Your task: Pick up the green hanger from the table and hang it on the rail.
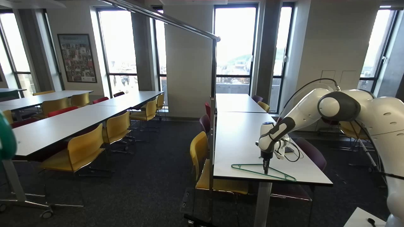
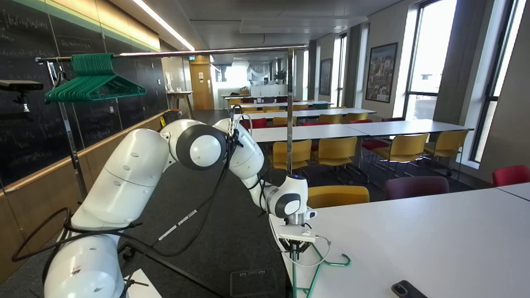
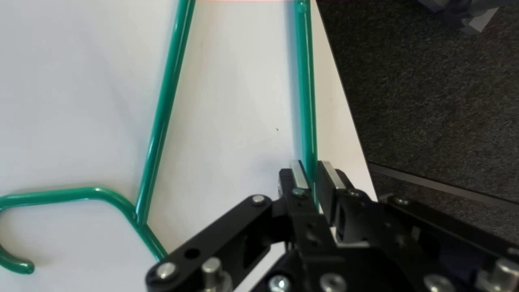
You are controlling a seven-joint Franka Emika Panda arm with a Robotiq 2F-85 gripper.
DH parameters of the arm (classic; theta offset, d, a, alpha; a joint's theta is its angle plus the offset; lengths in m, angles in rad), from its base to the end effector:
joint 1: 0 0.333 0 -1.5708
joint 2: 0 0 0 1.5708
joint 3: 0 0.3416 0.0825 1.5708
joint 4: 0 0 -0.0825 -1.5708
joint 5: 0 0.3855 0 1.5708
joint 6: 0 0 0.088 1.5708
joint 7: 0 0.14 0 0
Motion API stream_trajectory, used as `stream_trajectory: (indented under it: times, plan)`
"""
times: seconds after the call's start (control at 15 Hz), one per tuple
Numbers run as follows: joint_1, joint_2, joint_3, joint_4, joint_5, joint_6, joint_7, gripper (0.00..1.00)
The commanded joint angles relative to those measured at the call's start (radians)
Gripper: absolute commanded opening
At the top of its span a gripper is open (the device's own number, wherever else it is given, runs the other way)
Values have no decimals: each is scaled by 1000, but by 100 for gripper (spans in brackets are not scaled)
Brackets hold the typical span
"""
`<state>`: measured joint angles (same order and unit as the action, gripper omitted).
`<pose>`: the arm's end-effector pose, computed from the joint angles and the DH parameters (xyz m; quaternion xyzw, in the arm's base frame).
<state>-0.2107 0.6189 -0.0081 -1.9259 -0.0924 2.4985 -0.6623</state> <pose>0.6164 -0.1383 0.1470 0.9657 0.2570 -0.0334 0.0165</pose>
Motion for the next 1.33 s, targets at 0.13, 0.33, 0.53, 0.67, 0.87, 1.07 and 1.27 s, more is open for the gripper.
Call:
stream_trajectory:
  times: [0.13, 0.33, 0.53, 0.67, 0.87, 1.07, 1.27]
  plan:
    - [-3, -14, 3, -5, -11, 0, 29, 62]
    - [-5, -5, 4, 1, -9, -2, 29, 63]
    - [-4, 8, 3, 8, -9, -5, 34, 53]
    - [-4, 13, 4, 9, -9, -5, 36, 54]
    - [-5, 20, 5, 10, -9, -5, 39, 52]
    - [-6, 23, 7, 10, -9, -3, 39, 26]
    - [-8, 20, 7, 13, -8, -5, 38, 2]
